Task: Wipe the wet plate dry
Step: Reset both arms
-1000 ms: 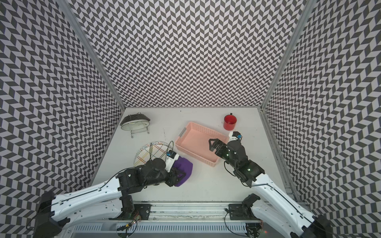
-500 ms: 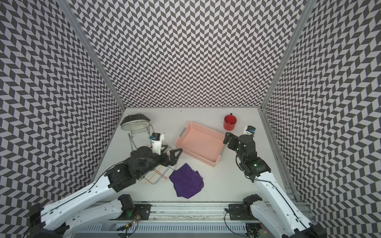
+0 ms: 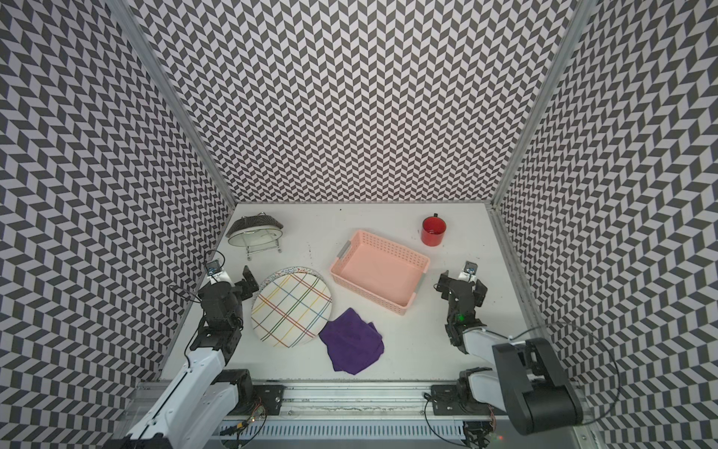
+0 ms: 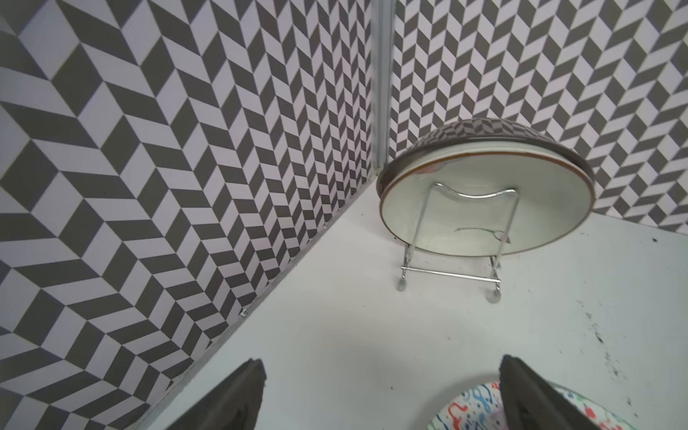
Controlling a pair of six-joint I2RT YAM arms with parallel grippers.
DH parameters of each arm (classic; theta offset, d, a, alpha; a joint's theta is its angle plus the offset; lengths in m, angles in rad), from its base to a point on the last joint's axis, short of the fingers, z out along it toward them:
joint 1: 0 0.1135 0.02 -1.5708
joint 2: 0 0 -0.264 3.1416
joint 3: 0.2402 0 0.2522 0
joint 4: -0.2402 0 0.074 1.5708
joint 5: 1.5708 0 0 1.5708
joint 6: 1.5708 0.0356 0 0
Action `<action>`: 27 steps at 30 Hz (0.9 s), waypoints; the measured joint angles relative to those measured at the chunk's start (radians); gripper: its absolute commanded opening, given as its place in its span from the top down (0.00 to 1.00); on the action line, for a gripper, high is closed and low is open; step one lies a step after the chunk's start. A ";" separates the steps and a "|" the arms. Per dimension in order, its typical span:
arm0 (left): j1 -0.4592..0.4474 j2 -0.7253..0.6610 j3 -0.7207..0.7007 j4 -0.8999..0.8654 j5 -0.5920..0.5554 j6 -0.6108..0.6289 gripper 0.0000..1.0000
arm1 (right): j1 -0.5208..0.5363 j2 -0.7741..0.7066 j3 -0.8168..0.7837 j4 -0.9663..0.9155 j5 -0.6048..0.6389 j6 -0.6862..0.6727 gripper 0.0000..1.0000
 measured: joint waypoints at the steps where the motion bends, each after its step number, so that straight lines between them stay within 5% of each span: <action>1: 0.005 0.050 0.001 0.055 0.013 0.003 0.03 | -0.003 0.046 -0.001 0.094 -0.009 -0.023 0.01; 5: 0.006 0.221 0.001 0.181 0.079 0.018 0.04 | -0.013 0.245 0.003 0.360 -0.059 -0.087 0.00; 16: 0.006 0.636 0.082 0.498 0.261 0.093 0.06 | -0.081 0.248 0.017 0.481 -0.185 -0.091 0.00; 21: 0.009 0.664 0.138 0.545 0.342 0.114 0.01 | -0.081 0.250 0.011 0.516 -0.197 -0.091 0.00; 27: -0.001 0.693 0.042 0.754 0.394 0.107 0.01 | -0.081 0.250 0.004 0.535 -0.200 -0.091 0.01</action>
